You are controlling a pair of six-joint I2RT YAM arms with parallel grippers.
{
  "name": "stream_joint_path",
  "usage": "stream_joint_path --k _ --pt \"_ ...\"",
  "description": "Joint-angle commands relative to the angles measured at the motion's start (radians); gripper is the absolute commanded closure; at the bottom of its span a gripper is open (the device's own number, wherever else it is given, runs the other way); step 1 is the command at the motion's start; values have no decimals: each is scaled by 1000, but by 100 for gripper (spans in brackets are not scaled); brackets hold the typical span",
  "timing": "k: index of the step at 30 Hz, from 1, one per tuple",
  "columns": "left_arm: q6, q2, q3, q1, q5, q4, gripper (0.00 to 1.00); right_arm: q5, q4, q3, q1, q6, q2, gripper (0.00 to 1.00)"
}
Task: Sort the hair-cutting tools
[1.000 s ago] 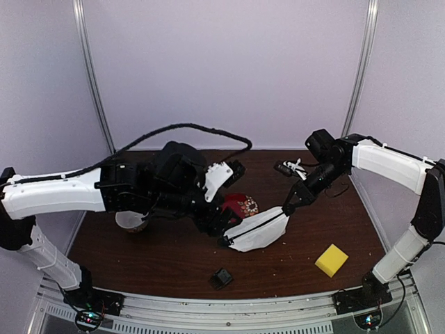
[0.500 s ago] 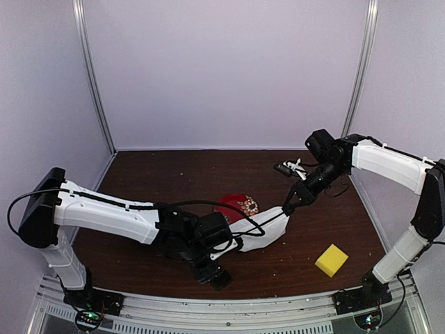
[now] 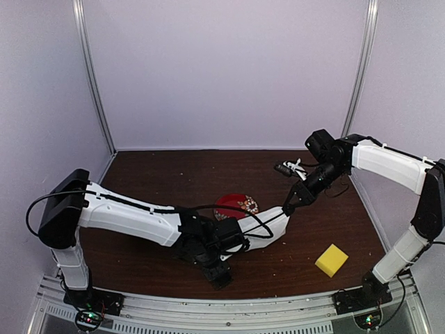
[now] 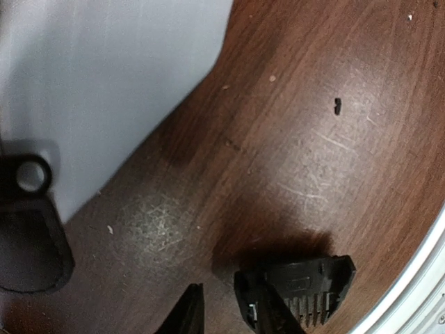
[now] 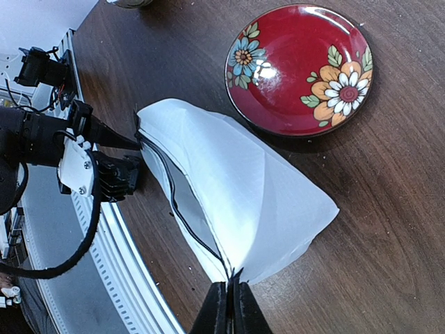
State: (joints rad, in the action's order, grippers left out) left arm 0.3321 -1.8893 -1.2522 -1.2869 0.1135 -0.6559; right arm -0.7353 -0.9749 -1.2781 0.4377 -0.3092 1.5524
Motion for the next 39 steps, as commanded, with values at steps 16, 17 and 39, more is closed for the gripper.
stream_joint_path --k 16,17,39 --pt "-2 -47 -38 -3 0 -36 80 -10 8 -6 -6 -7 12 96" --pt "-2 -43 -39 -3 2 -40 83 -10 8 -4 -4 -8 12 96" --pt "-176 68 -446 63 181 30 100 11 -21 -20 -6 -16 2 84"
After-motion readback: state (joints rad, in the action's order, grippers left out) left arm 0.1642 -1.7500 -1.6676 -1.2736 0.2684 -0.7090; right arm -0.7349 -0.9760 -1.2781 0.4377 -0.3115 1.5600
